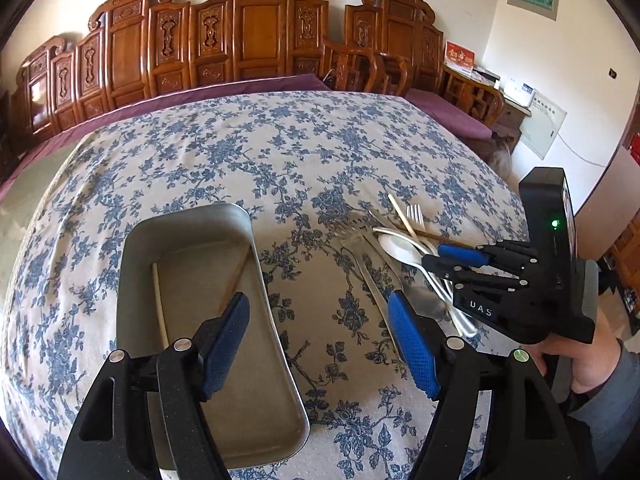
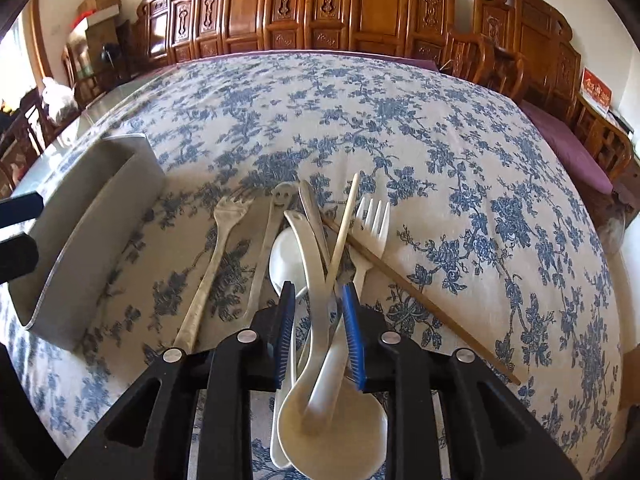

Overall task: Organize utensils
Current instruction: 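Grasp a metal fork with the left gripper while right gripper grasps a white spoon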

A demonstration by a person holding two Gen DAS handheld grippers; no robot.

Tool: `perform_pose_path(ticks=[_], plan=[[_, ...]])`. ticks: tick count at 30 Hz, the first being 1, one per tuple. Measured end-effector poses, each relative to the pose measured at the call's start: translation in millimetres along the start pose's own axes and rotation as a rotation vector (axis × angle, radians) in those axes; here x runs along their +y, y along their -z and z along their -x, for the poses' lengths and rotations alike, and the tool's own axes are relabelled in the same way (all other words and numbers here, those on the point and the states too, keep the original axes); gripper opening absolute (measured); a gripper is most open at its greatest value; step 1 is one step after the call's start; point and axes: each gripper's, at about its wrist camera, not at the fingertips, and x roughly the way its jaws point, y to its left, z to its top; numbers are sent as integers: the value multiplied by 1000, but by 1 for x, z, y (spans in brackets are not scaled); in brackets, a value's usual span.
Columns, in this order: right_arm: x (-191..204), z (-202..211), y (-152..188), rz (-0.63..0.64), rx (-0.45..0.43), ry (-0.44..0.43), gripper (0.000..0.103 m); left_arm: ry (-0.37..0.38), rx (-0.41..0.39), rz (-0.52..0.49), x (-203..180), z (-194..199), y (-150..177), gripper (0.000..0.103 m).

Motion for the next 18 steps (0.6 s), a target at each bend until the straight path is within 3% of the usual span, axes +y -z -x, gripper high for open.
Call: perform_pose_path(ticks=[4, 6, 9, 18], plan=[[-8, -1, 3, -21, 7, 8, 26, -2, 4, -2, -1, -2, 0, 68], [-12, 0, 4, -38, 8, -14, 12, -1, 3, -4, -2, -2, 1, 69], [-16, 2, 4, -46, 3, -25, 4, -4, 4, -12, -4, -3, 2, 69], [-44, 34, -1, -174, -78, -156, 4, -6, -2, -27, -16, -2, 5, 69]])
